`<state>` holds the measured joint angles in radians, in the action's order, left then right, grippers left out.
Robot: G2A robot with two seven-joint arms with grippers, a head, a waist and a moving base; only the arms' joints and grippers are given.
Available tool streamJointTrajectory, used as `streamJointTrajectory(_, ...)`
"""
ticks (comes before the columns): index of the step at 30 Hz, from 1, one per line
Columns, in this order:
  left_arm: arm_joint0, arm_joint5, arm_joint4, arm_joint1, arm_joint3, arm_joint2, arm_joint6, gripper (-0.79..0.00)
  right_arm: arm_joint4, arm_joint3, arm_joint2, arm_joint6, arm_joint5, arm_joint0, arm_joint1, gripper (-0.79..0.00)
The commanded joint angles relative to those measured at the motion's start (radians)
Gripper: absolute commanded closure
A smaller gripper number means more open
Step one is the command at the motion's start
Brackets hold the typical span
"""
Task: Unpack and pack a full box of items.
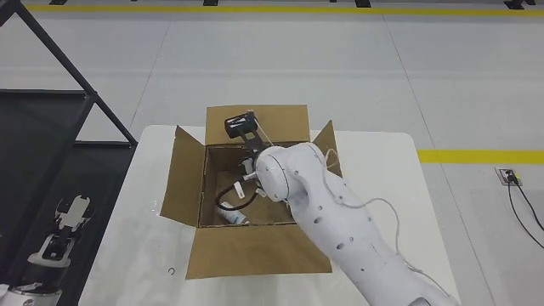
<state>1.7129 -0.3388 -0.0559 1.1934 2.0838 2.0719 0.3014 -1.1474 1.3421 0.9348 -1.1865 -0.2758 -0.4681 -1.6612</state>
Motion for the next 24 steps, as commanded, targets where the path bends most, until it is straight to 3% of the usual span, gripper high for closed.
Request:
streamJointTrajectory(1, 0.004, 0.009, -0.001, 0.001, 0.003, 0.001, -0.004, -0.785, -0.034, 0.143, 0.034, -0.033, 0.0, -0.076, 0.014, 0.0)
streamJointTrajectory(14, 0.006, 0.024, -0.003, 0.001, 0.008, -0.001, -0.009, -0.785, -0.027, 0.146, 0.047, 0.0, 0.006, -0.094, 0.016, 0.0)
streamJointTrajectory(17, -0.016, 0.023, -0.024, 0.0, 0.007, -0.018, -0.002, -0.785, 0.023, 0.2, 0.123, 0.032, 0.008, -0.129, 0.025, 0.0)
streamJointTrajectory(24, -0.083, 0.006, -0.152, -0.009, -0.011, -0.115, 0.068, -0.785, 0.094, 0.518, 0.38, 0.04, -0.014, -0.316, 0.063, 0.0)
